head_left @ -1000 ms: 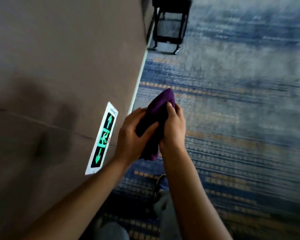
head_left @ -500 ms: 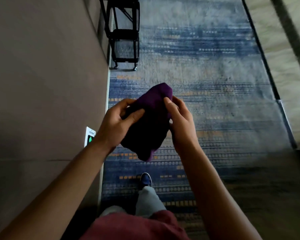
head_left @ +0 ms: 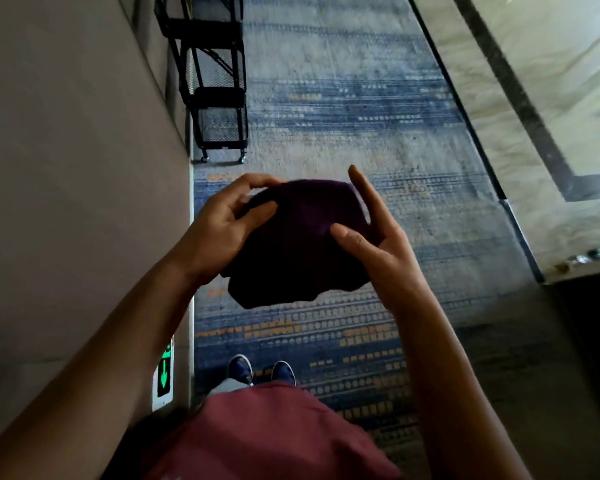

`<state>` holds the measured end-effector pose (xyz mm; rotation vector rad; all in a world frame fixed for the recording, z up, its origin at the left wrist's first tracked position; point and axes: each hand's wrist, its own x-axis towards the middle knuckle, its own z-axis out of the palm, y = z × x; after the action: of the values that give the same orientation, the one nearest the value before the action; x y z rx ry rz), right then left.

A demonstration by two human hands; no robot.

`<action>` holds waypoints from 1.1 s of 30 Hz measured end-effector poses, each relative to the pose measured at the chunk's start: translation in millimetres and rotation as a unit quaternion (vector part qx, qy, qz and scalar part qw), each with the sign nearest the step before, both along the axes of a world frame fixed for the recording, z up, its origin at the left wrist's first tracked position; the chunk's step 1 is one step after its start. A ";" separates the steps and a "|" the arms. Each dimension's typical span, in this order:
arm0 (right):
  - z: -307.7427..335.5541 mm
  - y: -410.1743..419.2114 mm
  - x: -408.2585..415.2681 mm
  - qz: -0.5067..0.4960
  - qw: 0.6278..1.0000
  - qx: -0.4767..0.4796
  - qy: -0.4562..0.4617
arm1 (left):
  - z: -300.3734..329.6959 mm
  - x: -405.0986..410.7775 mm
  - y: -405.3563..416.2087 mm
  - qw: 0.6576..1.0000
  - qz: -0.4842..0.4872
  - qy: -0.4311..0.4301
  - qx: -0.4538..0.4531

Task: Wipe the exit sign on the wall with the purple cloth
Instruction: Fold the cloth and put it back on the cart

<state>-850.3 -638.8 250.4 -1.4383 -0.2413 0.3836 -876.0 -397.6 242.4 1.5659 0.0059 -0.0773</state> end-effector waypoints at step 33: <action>7.3 33.6 -9.1 -0.139 0.988 -0.067 -0.016 | -22.0 9.1 10.5 0.974 -0.004 0.055 -0.222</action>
<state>-859.4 -605.2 257.8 -1.5871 -0.0378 0.1503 -866.9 -387.1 220.4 1.1128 0.0653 -0.1607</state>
